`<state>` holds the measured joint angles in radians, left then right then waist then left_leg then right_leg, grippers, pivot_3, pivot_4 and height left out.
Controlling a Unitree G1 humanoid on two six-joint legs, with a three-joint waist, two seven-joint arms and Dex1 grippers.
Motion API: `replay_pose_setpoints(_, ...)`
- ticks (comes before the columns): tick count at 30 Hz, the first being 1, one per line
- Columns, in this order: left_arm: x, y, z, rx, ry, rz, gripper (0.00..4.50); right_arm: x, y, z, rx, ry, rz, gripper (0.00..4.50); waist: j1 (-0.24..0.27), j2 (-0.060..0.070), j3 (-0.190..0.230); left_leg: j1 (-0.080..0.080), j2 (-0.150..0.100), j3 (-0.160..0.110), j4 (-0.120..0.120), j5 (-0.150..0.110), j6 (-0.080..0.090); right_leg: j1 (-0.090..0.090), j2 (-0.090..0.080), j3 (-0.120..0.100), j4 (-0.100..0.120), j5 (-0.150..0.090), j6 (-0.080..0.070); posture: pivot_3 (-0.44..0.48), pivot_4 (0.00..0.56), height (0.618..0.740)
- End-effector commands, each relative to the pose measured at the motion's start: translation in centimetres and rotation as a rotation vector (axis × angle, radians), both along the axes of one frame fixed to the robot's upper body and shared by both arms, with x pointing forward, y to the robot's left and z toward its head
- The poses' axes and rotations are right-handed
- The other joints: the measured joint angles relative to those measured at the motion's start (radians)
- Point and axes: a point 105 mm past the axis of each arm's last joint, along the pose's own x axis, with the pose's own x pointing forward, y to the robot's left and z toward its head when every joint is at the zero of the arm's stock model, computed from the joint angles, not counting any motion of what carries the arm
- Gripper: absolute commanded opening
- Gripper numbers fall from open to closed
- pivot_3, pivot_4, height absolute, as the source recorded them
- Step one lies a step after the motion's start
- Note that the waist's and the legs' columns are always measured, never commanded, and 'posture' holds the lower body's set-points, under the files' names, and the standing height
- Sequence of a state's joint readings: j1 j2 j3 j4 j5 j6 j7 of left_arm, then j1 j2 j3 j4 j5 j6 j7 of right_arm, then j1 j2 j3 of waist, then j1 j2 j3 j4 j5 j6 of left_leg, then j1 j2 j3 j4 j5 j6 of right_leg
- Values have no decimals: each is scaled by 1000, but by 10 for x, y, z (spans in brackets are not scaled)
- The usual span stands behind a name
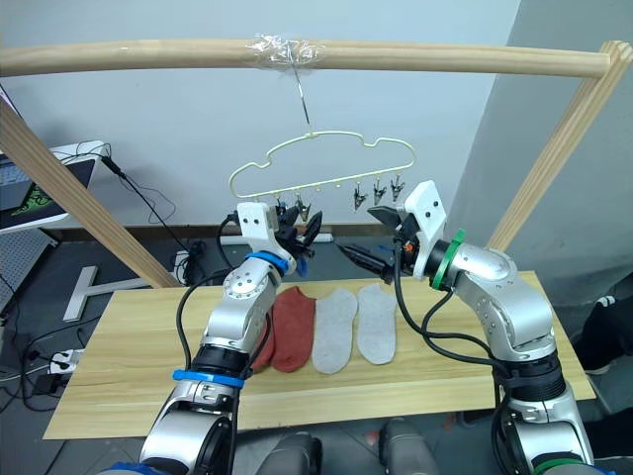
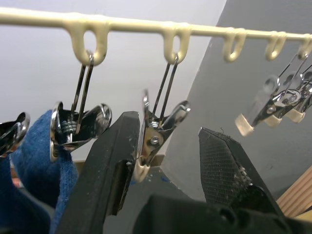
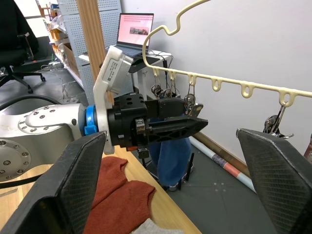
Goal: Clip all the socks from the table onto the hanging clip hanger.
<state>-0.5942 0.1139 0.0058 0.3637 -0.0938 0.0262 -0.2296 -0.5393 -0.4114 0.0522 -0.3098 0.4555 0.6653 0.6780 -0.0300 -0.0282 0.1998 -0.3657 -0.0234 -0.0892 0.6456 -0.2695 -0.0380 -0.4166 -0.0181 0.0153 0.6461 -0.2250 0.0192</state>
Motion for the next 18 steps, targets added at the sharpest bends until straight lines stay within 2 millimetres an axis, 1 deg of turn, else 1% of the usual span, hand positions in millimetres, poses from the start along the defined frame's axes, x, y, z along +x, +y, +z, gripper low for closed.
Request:
replay_pose_setpoints(1,-2,-7,20,17,-88,-22,2265,-7,2,17,23,-67,22,4500,0,0,0,0,0,0,0,0,0,0,0,0,0,0,0,-59,157,740)
replay_pose_setpoints(5,-4,-10,22,60,-114,-35,2265,-7,2,17,23,-69,23,4500,0,0,0,0,0,0,0,0,0,0,0,0,0,0,0,-58,155,740)
replay_pose_setpoints(9,-4,-8,23,65,-122,-25,2265,-6,3,17,23,-67,24,4500,0,0,0,0,0,0,0,0,0,0,0,0,0,2,-4,-56,153,740)
replay_pose_setpoints(18,-4,-7,24,118,-151,-15,2265,-7,3,17,25,-65,27,4500,0,0,0,0,0,0,0,0,0,0,0,0,0,3,-4,-54,151,740)
